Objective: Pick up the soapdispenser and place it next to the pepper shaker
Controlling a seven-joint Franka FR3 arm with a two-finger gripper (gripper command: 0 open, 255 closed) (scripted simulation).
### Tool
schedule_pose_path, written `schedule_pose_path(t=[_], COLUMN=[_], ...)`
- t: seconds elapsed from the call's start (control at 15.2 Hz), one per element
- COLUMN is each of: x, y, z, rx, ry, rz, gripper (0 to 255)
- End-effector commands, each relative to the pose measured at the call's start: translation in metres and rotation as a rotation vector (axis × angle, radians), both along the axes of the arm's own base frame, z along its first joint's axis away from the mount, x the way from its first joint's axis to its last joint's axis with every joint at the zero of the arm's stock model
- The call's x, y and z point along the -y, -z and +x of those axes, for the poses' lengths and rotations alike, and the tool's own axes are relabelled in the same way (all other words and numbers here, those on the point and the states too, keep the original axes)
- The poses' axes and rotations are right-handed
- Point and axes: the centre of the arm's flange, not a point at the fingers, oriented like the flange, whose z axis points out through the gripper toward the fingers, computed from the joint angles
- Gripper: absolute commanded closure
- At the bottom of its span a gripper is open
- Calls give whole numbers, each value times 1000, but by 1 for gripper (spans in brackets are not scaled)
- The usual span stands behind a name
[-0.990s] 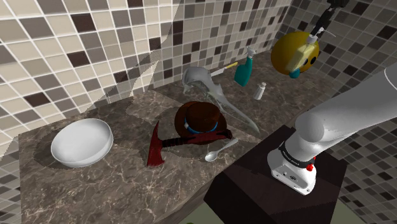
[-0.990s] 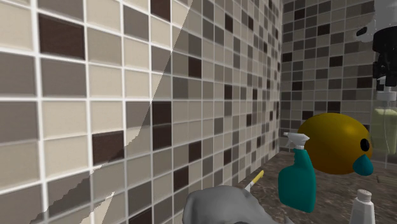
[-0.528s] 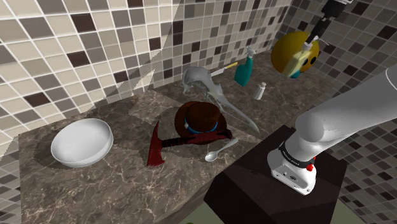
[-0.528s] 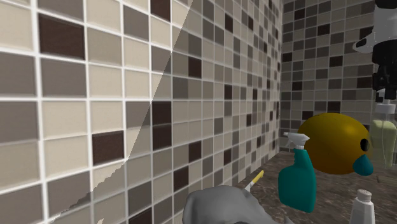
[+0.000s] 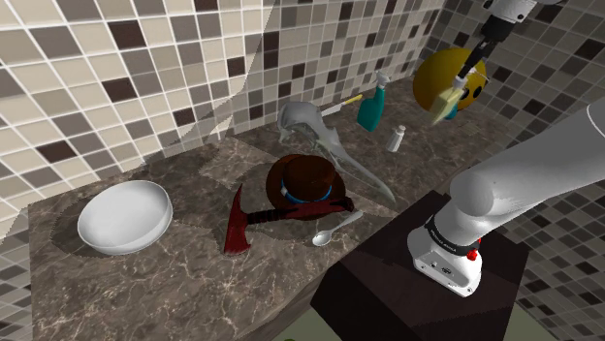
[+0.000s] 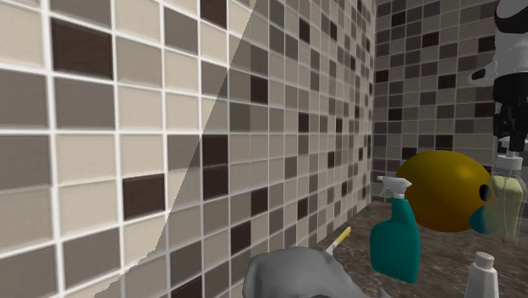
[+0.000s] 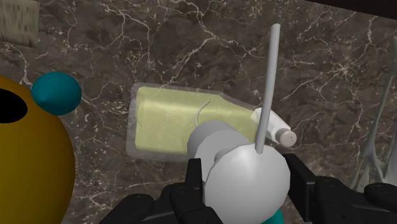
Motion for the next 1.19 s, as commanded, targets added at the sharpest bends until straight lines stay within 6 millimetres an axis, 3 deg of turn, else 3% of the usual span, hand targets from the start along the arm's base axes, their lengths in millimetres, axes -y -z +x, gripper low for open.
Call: schedule_pose_path(t=[0.0,1.12], x=[-1,-1], y=[10,100], z=[-1,-1], rx=[0,0], ry=[0,0], rz=[-1,-1], gripper=[255,255])
